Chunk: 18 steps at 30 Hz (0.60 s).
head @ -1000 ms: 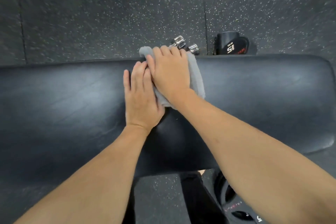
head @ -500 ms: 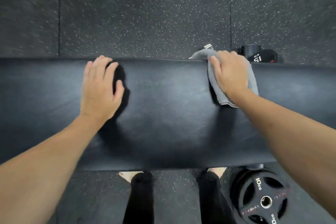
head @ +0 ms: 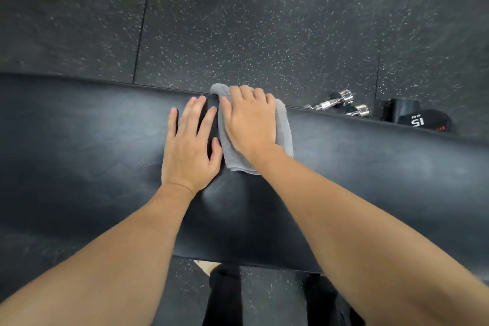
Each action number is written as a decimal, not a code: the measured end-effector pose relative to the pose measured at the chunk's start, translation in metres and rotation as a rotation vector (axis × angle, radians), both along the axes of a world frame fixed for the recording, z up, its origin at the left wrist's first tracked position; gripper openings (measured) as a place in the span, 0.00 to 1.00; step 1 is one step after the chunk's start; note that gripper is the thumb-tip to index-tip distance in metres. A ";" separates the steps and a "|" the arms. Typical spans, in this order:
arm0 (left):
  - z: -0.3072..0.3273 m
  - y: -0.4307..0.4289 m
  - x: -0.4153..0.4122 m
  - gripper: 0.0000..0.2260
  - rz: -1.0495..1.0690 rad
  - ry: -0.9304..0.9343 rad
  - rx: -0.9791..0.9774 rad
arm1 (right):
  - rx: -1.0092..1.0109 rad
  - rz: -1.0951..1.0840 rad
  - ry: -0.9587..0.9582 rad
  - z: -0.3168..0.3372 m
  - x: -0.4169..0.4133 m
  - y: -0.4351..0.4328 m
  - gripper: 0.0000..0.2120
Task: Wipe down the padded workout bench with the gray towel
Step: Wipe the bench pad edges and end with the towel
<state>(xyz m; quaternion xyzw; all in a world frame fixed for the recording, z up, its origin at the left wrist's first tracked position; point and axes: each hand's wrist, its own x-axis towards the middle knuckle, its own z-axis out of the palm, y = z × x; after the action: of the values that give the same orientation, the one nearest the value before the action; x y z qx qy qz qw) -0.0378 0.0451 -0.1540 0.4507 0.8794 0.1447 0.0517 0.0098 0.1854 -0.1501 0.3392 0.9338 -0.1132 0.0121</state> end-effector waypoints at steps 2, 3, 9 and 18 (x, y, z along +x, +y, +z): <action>-0.003 -0.001 -0.001 0.25 0.006 0.005 -0.001 | 0.000 0.065 0.001 0.000 0.003 0.004 0.18; -0.005 -0.001 -0.001 0.25 0.002 0.003 0.007 | 0.013 0.095 -0.002 0.001 0.013 0.012 0.17; -0.007 -0.002 -0.001 0.25 -0.001 -0.016 0.016 | 0.064 -0.082 -0.125 0.009 0.110 0.082 0.17; -0.007 -0.002 -0.002 0.25 -0.020 -0.020 -0.021 | 0.112 -0.235 -0.103 0.010 0.093 0.061 0.16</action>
<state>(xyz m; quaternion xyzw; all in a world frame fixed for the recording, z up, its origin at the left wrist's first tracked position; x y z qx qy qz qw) -0.0397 0.0430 -0.1612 0.4574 0.8757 0.1396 0.0667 0.1027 0.2465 -0.1398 0.4517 0.8907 -0.0437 0.0277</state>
